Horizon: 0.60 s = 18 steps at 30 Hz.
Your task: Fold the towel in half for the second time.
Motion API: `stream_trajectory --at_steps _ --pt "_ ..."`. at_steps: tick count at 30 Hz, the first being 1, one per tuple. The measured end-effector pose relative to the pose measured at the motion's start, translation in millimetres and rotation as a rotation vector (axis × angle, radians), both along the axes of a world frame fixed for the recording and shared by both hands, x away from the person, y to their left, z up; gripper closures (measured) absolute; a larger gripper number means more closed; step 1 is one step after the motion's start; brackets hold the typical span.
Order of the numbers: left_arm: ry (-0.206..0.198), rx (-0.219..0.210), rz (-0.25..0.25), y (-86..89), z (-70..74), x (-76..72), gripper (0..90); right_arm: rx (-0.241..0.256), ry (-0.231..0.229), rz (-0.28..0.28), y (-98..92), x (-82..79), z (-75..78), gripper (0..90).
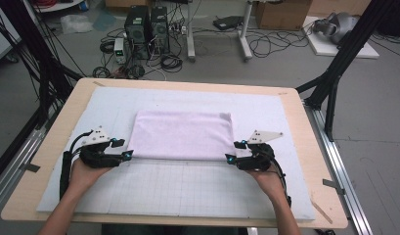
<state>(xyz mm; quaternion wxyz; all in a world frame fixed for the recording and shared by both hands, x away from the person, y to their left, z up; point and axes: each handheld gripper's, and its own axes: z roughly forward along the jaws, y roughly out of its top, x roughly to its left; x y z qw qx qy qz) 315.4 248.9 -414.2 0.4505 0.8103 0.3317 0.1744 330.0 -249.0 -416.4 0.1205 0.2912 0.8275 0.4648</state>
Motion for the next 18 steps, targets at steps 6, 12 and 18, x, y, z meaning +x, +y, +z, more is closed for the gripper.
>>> stream_trajectory --at_steps 6,12,18 --pt "-0.007 0.008 -0.002 4.0 -1.6 -15.4 40.4 -0.001 -0.007 -0.023 -5.5 -15.0 -3.1 30.8" --pt "-0.002 0.009 0.016 14.6 -7.2 -28.2 38.2 -0.006 -0.031 -0.038 -13.9 -28.0 -3.0 27.9" --pt "-0.015 -0.004 0.036 21.5 -6.7 -39.5 36.8 -0.006 -0.040 -0.058 -22.9 -39.3 -3.1 24.9"
